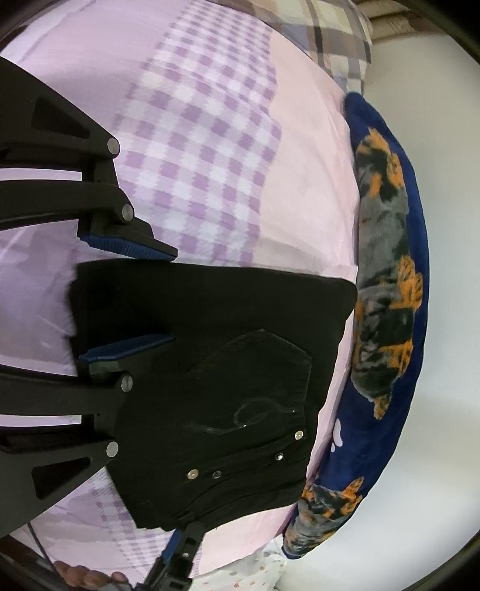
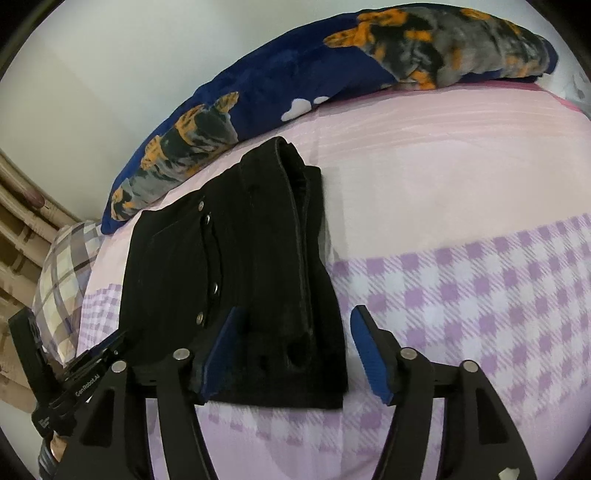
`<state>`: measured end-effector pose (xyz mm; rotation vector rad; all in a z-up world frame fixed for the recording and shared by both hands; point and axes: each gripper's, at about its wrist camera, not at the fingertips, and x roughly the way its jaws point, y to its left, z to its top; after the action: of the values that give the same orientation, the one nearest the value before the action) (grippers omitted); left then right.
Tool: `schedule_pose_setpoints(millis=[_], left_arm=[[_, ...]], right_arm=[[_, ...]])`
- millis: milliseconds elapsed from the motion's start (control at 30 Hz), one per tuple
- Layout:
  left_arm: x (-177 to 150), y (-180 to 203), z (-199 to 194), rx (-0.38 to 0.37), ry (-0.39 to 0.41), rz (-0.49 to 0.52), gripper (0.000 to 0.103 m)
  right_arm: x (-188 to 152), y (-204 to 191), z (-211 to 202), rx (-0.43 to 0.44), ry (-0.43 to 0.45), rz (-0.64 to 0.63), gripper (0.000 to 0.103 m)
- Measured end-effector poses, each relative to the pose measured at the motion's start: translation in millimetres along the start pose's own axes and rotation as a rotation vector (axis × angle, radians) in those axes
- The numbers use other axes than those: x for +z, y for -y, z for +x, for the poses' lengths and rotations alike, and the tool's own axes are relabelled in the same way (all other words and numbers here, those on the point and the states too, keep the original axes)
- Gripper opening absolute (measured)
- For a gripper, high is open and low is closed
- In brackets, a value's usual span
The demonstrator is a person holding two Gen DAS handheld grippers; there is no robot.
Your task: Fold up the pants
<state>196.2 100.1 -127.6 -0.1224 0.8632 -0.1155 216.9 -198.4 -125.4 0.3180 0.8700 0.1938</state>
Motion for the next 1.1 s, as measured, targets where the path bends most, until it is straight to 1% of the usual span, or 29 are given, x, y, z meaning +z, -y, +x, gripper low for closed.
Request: schedule_pose_setpoints(millis=[133, 200, 300, 333, 367, 467, 533, 667, 800, 900, 967, 1100], left_arm=[[-13, 2, -20, 0.020, 0.017, -0.023, 0.042], [-20, 7, -31, 0.040, 0.029, -0.018, 0.042], [-31, 14, -44, 0.059, 0.037, -0.004, 0.044], [-36, 17, -48, 0.060, 0.038, 0.000, 0.045], [-41, 20, -52, 0.059, 0.040, 0.003, 0.045], [-54, 30, -62, 0.056, 0.043, 0.015, 0.046], [-60, 34, -68, 0.056, 0.046, 0.015, 0.046], [-70, 40, -81, 0.068, 0.067, 0.007, 0.046], [-78, 45, -90, 0.084, 0.080, 0.009, 0.047], [-81, 45, -92, 0.092, 0.083, 0.007, 0.047], [-82, 46, -93, 0.097, 0.084, 0.003, 0.047], [-84, 48, -93, 0.113, 0.087, 0.007, 0.047]], right_arm=[[-18, 3, -11, -0.020, 0.002, 0.018, 0.061], [-25, 3, -16, -0.022, 0.011, 0.024, 0.061], [-37, -2, -29, -0.057, 0.044, 0.013, 0.061], [-41, -5, -35, -0.077, 0.062, -0.002, 0.063], [-44, -9, -39, -0.096, 0.076, -0.019, 0.067], [-52, -19, -52, -0.138, 0.113, -0.062, 0.071], [-56, -24, -57, -0.154, 0.127, -0.086, 0.073], [-70, -41, -69, -0.183, 0.156, -0.144, 0.083], [-82, -55, -71, -0.199, 0.153, -0.194, 0.085], [-87, -62, -73, -0.191, 0.152, -0.222, 0.088], [-90, -65, -75, -0.200, 0.164, -0.240, 0.090], [-92, -67, -78, -0.209, 0.179, -0.244, 0.093]])
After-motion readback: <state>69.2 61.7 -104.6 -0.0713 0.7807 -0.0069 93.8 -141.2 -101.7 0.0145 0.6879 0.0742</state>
